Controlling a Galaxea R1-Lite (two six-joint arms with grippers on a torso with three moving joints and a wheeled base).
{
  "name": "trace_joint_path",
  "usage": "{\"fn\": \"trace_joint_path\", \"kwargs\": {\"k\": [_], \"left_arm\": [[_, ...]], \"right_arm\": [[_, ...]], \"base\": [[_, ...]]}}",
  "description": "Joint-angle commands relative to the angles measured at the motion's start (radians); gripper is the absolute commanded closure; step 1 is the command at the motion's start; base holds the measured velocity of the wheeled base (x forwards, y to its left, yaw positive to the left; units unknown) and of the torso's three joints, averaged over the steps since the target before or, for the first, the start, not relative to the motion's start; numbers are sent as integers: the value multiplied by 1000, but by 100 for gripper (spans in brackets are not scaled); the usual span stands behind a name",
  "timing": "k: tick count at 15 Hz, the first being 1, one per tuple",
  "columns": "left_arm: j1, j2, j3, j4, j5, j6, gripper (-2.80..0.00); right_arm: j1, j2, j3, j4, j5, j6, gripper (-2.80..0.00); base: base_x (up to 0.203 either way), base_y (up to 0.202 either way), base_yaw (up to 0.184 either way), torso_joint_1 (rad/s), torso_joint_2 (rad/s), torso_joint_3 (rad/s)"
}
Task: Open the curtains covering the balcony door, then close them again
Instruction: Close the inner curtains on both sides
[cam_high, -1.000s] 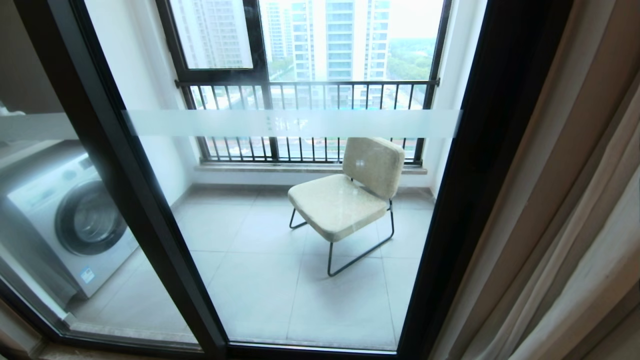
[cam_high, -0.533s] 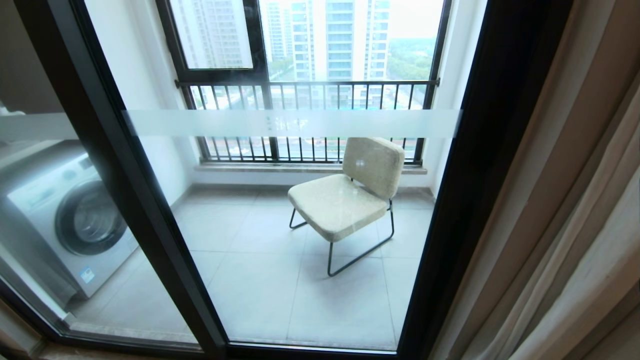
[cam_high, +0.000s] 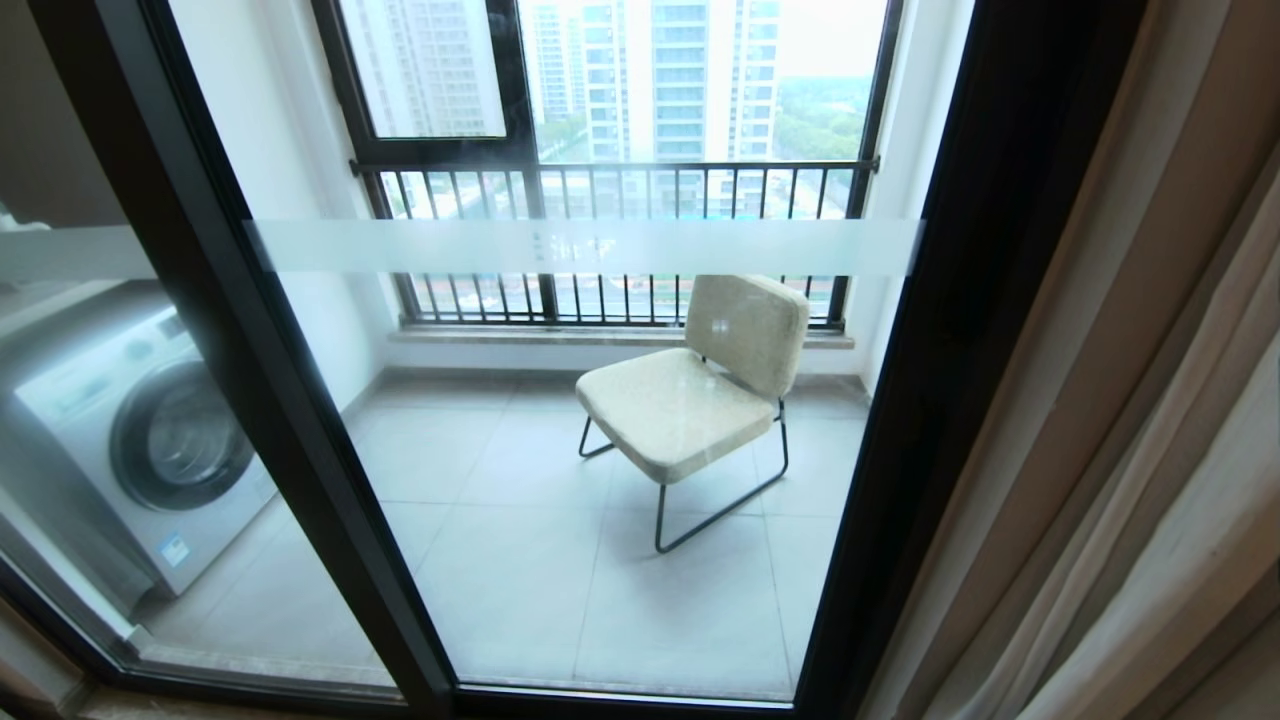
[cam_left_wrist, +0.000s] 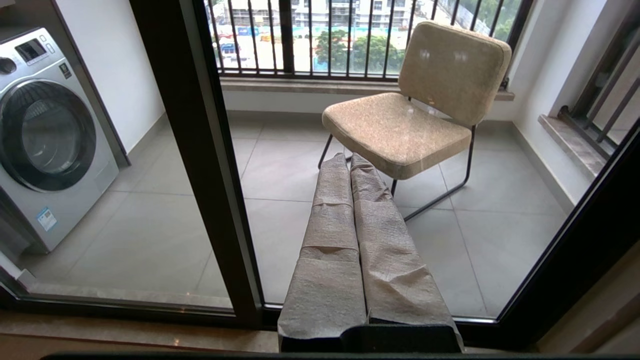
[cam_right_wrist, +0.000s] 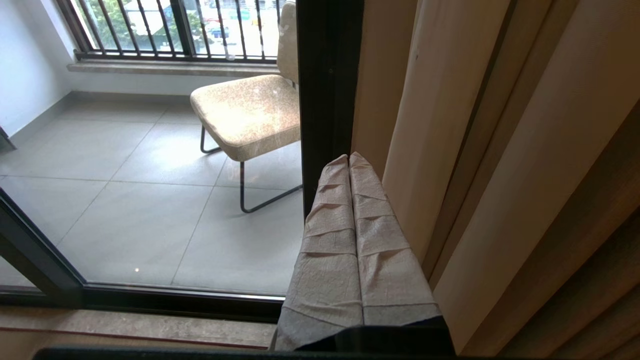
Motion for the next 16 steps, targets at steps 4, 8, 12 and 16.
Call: {"fn": "trace_joint_path", "kwargs": {"k": [4, 8, 12, 16], "left_arm": [[0, 0, 0, -1, 1, 0, 0], [0, 0, 0, -1, 1, 0, 0], [0, 0, 0, -1, 1, 0, 0], [0, 0, 0, -1, 1, -1, 0]], "right_arm": [[1, 1, 0, 0, 0, -1, 0], [1, 0, 0, 0, -1, -1, 0], [1, 0, 0, 0, -1, -1, 0], [1, 0, 0, -1, 1, -1, 0]], "base": [[0, 0, 0, 0, 0, 0], [0, 0, 0, 0, 0, 0], [0, 0, 0, 0, 0, 0], [0, 0, 0, 0, 0, 0]]}}
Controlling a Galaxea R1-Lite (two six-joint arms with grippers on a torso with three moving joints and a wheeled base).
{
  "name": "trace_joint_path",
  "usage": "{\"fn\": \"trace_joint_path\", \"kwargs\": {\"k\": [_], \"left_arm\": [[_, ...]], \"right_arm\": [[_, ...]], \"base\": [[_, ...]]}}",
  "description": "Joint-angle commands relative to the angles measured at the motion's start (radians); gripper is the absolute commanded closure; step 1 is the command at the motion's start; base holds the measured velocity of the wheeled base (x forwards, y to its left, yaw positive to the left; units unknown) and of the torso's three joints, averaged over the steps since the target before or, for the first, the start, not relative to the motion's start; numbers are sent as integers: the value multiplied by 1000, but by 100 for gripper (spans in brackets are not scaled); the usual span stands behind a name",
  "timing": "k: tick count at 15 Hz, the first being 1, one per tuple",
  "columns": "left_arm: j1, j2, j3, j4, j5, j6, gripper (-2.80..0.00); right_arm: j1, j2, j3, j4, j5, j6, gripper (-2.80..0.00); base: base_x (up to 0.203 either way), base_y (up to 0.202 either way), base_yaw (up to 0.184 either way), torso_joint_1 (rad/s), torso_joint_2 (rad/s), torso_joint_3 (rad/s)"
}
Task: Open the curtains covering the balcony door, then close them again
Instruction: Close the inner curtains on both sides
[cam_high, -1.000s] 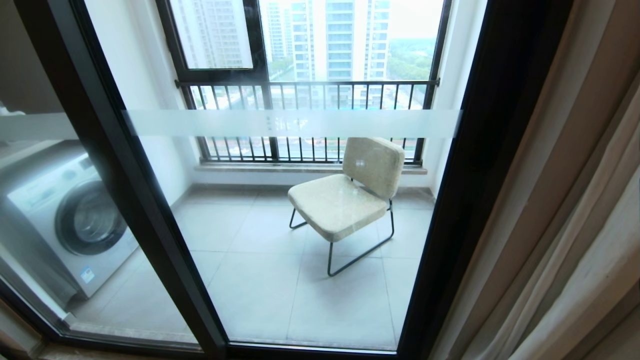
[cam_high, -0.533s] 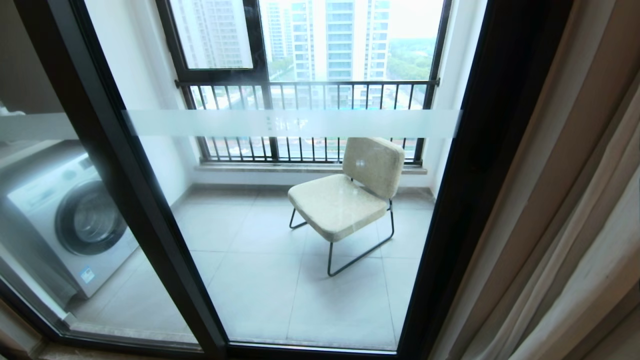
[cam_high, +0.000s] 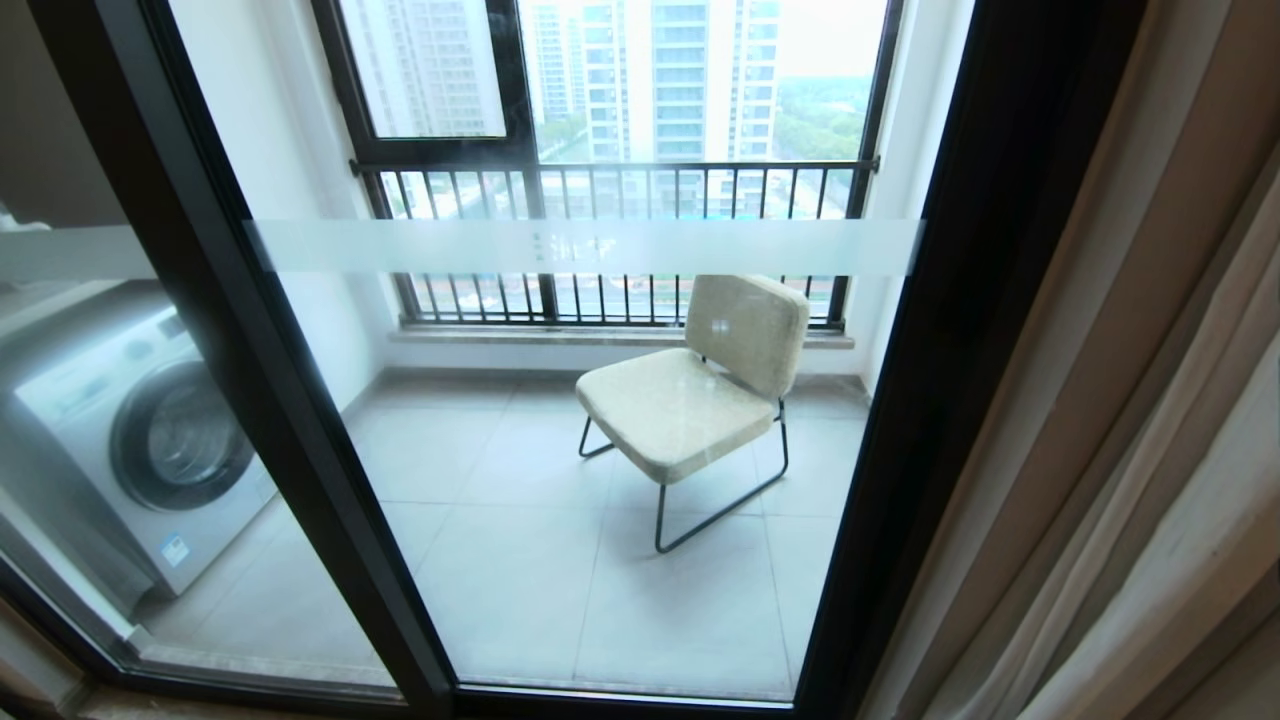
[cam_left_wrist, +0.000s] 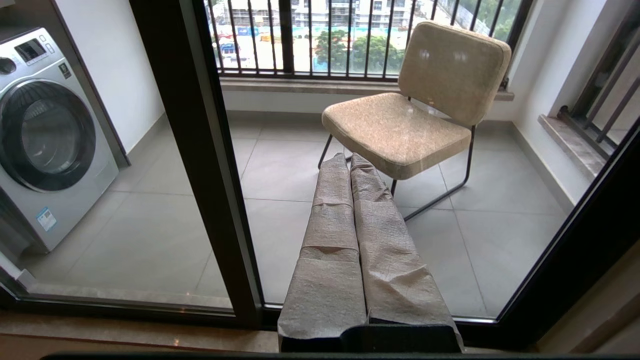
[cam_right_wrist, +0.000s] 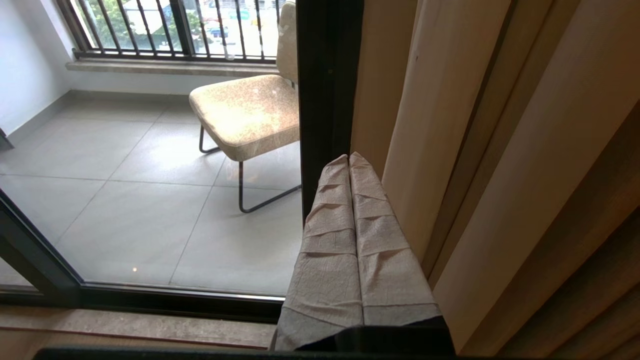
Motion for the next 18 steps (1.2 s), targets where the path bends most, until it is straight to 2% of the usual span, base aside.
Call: {"fn": "trace_joint_path", "kwargs": {"k": [1, 9, 15, 18], "left_arm": [[0, 0, 0, 0, 1, 0, 0], [0, 0, 0, 0, 1, 0, 0], [0, 0, 0, 0, 1, 0, 0], [0, 0, 0, 0, 1, 0, 0]], "right_arm": [[0, 0, 1, -9, 0, -3, 0], [-4, 29, -28, -24, 3, 10, 0], [-9, 171, -219, -23, -2, 11, 0], [-75, 308, -327, -59, -1, 36, 0]], "base": [[0, 0, 0, 0, 0, 0], [0, 0, 0, 0, 0, 0], [0, 0, 0, 0, 0, 0], [0, 0, 0, 0, 0, 0]]}}
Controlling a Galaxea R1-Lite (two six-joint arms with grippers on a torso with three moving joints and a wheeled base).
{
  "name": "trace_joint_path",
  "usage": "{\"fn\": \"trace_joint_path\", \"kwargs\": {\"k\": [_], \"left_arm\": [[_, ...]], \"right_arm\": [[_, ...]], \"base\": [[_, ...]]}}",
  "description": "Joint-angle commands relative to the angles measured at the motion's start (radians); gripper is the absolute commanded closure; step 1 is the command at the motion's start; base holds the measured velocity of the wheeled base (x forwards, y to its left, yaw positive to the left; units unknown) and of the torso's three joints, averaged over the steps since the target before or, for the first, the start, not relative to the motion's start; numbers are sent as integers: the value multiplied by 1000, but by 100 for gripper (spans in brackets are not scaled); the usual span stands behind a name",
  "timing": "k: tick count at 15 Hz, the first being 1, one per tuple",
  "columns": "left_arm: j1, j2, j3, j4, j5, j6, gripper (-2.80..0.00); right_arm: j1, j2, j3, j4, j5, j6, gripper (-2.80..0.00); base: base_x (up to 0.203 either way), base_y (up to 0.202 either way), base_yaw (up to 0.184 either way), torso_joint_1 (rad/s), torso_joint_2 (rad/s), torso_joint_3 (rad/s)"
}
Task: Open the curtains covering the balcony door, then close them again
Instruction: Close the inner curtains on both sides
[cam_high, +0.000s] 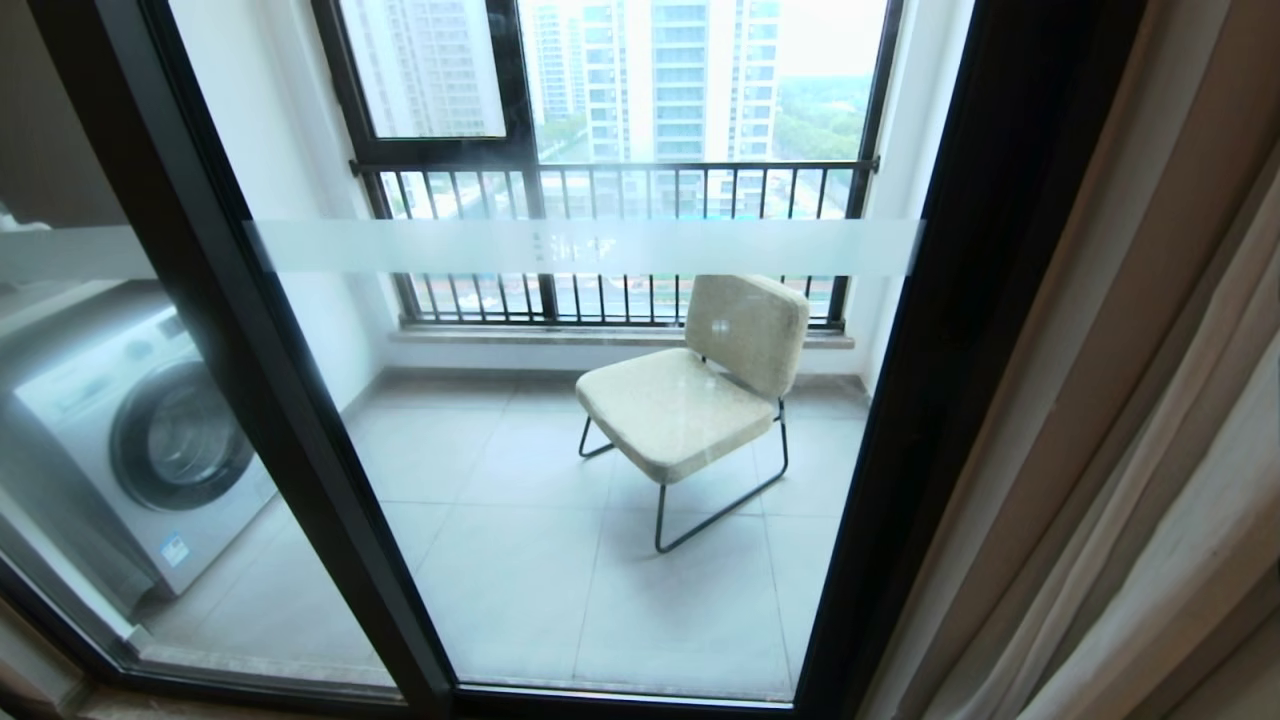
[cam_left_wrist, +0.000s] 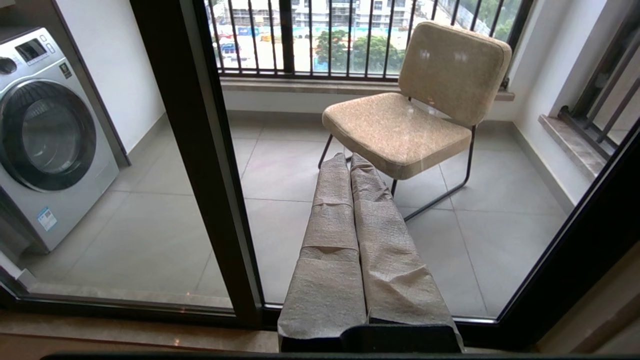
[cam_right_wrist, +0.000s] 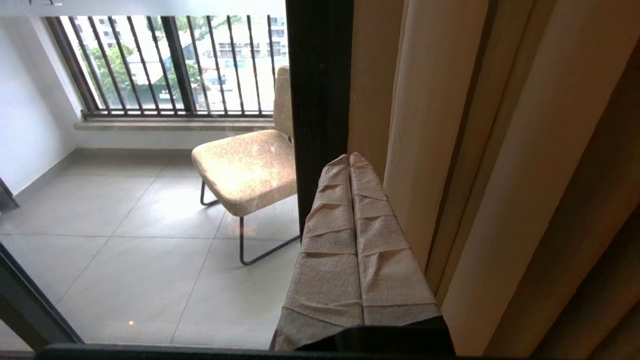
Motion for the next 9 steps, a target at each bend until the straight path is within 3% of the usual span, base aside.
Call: {"fn": "trace_joint_path", "kwargs": {"k": [1, 9], "left_arm": [[0, 0, 0, -1, 0, -1, 0], [0, 0, 0, -1, 0, -1, 0]], "right_arm": [[-77, 148, -103, -18, 3, 12, 0], [-136, 335, -323, -28, -1, 82, 0]], "base": [[0, 0, 0, 0, 0, 0], [0, 0, 0, 0, 0, 0]]}}
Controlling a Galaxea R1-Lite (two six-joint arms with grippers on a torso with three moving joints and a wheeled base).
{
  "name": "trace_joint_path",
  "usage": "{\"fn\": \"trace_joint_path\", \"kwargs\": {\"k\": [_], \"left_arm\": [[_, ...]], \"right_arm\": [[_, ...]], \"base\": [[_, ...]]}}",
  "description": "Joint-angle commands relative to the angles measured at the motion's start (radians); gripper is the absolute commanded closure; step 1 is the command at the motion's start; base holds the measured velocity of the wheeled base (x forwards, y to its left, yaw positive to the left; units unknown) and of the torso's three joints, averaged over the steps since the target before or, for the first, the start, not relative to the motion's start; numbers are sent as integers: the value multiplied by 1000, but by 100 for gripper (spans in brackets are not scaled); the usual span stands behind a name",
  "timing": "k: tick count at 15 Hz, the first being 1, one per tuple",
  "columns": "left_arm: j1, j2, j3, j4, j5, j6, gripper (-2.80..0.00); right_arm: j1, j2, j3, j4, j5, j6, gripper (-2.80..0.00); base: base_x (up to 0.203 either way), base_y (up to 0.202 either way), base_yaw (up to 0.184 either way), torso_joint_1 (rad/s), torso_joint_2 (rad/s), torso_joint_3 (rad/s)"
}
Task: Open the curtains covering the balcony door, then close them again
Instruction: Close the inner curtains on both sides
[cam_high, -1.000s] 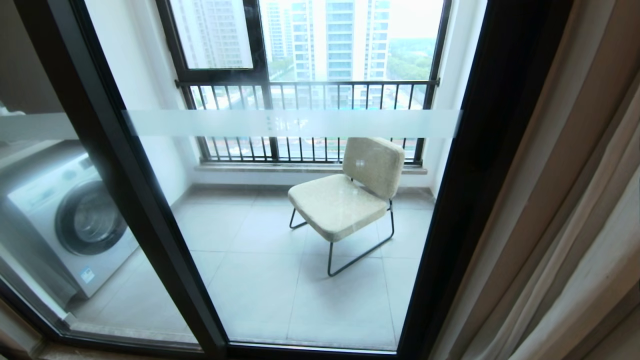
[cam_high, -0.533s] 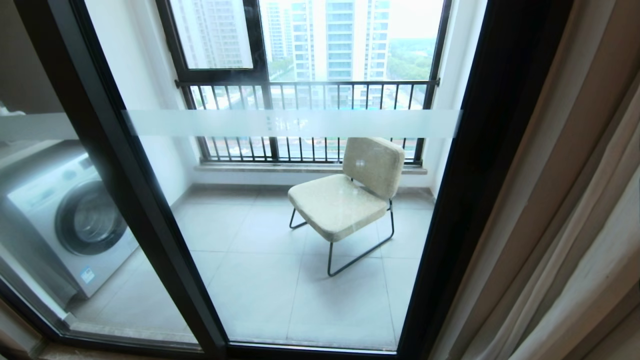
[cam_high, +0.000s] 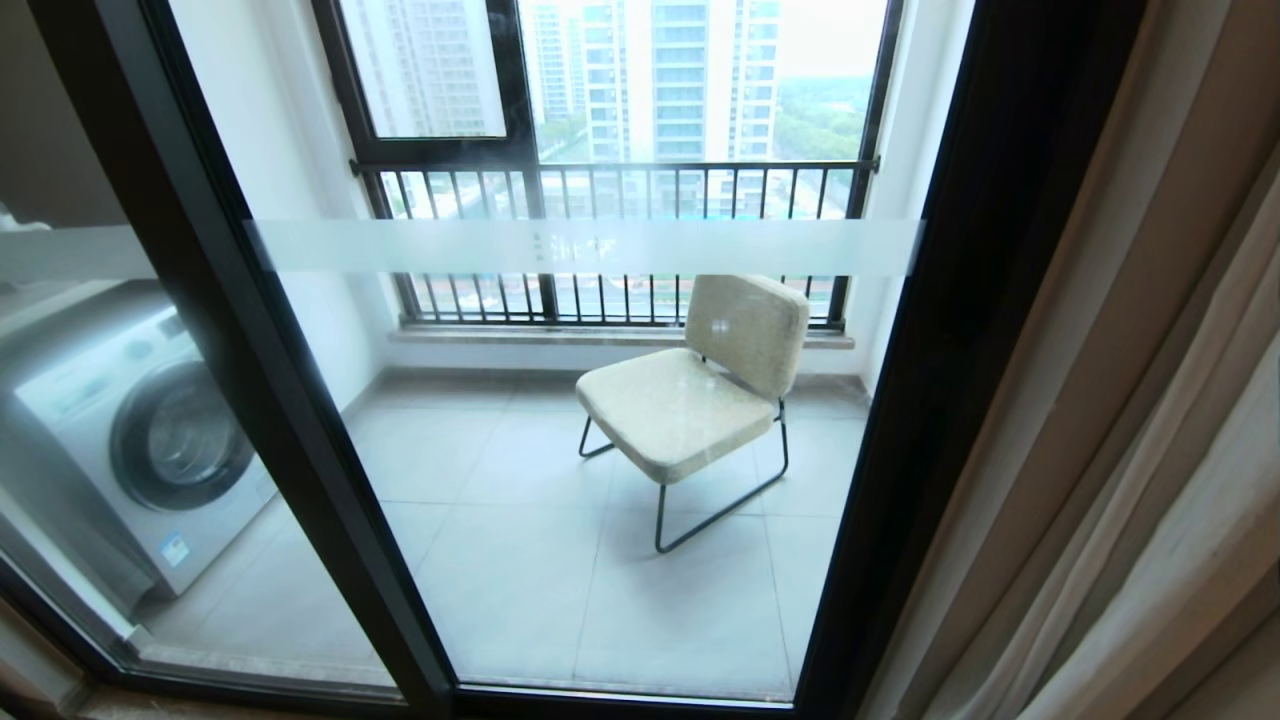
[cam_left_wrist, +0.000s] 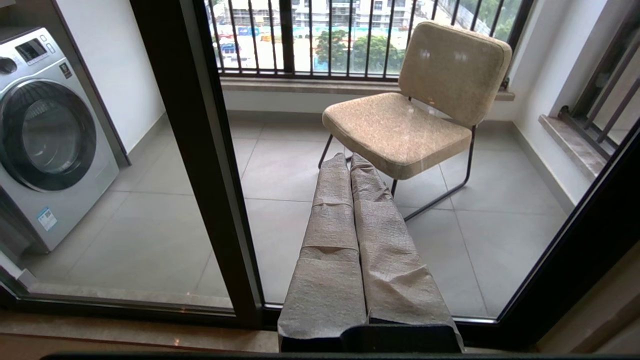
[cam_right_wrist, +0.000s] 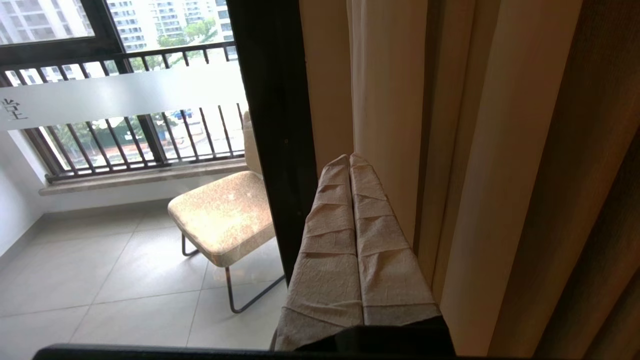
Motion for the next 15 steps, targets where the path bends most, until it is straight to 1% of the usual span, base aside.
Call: {"fn": "trace_joint_path", "kwargs": {"k": [1, 2, 7, 11, 15], "left_arm": [[0, 0, 0, -1, 0, 0, 0], [0, 0, 0, -1, 0, 0, 0], [0, 0, 0, -1, 0, 0, 0], [0, 0, 0, -1, 0, 0, 0], [0, 0, 0, -1, 0, 0, 0]], "right_arm": [[-2, 62, -24, -6, 0, 1, 0], [-2, 76, -26, -17, 0, 3, -280], [-2, 162, -29, -76, 0, 3, -280], [-22, 279, -31, -201, 1, 3, -280], [-39, 400, -71, -305, 2, -2, -280]], "base": [[0, 0, 0, 0, 0, 0], [0, 0, 0, 0, 0, 0], [0, 0, 0, 0, 0, 0], [0, 0, 0, 0, 0, 0], [0, 0, 0, 0, 0, 0]]}}
